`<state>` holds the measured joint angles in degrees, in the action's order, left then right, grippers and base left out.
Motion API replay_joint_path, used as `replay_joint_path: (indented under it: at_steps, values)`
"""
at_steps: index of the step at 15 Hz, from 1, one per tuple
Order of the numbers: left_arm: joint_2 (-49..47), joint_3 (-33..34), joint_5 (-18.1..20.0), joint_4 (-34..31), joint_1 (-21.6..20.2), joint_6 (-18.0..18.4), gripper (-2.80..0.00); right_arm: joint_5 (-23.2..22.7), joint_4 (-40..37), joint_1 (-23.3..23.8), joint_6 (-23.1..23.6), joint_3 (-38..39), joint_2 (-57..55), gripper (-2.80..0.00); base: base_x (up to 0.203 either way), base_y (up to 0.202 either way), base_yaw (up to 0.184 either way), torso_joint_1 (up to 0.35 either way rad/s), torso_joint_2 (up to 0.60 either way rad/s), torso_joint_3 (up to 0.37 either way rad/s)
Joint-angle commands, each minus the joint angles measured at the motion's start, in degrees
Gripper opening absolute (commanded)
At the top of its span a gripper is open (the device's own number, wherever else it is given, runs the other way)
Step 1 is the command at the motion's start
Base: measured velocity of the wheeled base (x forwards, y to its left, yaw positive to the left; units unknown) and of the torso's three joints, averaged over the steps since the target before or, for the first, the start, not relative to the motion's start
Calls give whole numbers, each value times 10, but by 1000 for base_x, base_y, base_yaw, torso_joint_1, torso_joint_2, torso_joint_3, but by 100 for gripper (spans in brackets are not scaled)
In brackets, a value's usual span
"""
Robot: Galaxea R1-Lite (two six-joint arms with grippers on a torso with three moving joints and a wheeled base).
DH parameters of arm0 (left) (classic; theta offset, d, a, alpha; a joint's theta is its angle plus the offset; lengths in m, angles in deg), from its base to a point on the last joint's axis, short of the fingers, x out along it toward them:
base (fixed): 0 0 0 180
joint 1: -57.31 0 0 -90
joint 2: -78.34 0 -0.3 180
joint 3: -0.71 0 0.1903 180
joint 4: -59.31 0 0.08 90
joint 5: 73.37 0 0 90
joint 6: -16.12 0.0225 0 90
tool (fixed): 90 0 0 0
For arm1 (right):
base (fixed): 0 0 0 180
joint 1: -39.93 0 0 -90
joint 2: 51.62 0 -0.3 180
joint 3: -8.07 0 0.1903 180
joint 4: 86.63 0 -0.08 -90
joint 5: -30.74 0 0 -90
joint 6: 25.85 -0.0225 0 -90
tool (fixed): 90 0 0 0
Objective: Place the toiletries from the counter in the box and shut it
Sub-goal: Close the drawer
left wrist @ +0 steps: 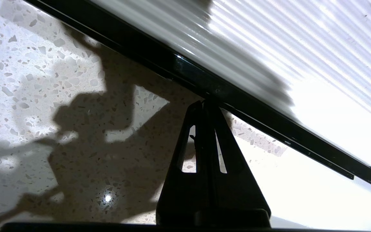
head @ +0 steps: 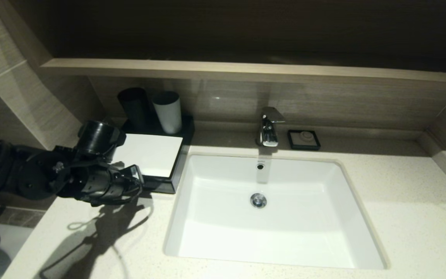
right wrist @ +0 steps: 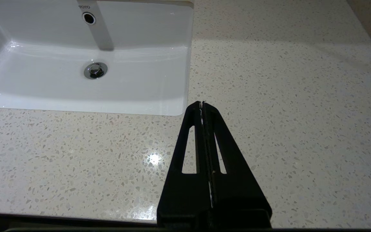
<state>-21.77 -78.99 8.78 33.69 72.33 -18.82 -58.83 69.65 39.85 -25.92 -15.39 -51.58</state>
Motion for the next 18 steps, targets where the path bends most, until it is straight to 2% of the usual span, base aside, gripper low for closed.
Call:
replay_joint_path:
  at_steps: [1, 5, 15, 18]
  values:
    - [6, 0, -1, 2, 0, -4, -280, 0, 0, 0, 0, 0, 0, -280, 0, 0, 0, 0, 0, 0]
    - [34, 16, -1, -6, 1, -4, -280, 0, 0, 0, 0, 0, 0, -280, 0, 0, 0, 0, 0, 0]
    - [143, 119, -3, -26, 0, 1, -280, 0, 0, 0, 0, 0, 0, -280, 0, 0, 0, 0, 0, 0]
    - [173, 142, -6, -26, -28, 21, -280, 0, 0, 0, 0, 0, 0, -280, 0, 0, 0, 0, 0, 0]
